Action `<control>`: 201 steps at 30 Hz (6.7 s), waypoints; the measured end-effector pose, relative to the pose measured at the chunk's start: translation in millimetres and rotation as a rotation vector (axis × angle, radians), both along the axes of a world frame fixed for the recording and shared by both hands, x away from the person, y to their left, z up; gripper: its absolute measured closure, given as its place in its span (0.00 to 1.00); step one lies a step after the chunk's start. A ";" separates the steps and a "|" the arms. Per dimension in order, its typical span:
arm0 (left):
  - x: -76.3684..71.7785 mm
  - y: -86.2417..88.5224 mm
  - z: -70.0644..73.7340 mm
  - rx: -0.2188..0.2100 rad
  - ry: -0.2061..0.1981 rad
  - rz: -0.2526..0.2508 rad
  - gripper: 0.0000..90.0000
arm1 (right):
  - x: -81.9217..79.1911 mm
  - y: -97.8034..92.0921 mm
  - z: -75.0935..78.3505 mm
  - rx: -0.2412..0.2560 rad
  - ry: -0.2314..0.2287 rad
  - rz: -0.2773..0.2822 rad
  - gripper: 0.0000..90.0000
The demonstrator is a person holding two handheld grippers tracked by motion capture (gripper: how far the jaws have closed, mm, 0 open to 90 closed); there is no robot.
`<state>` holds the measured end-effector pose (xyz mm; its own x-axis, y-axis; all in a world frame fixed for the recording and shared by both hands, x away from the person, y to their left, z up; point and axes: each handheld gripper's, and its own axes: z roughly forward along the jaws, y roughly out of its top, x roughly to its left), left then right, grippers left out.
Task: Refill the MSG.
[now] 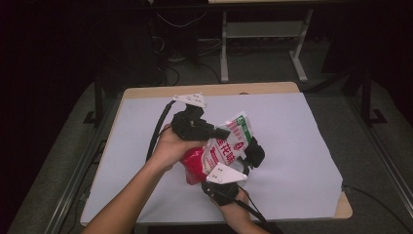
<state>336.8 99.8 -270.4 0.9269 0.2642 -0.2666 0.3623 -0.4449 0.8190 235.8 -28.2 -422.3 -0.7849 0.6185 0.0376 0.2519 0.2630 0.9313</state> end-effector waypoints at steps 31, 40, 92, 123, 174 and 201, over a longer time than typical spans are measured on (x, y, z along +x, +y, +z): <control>1.0 -4.1 -1.1 0.010 0.007 0.008 1.00 | 0.9 0.4 -0.5 0.009 0.006 0.005 1.00; 1.2 -4.1 -1.4 0.007 0.012 0.010 1.00 | 0.7 1.0 -0.6 0.010 0.009 0.007 1.00; 3.2 -6.7 -1.8 0.016 0.027 0.020 1.00 | 1.1 0.6 -0.7 0.017 0.013 0.011 1.00; 3.0 -7.5 -1.9 0.026 0.028 0.016 1.00 | 0.6 1.5 -1.1 0.016 0.015 0.011 1.00; 3.5 -10.1 -2.2 0.029 0.031 0.021 1.00 | 1.6 1.0 -1.2 0.024 0.022 0.012 1.00; 4.6 -12.3 -3.0 0.041 0.032 0.018 1.00 | 1.9 0.9 -1.9 0.029 0.031 0.013 1.00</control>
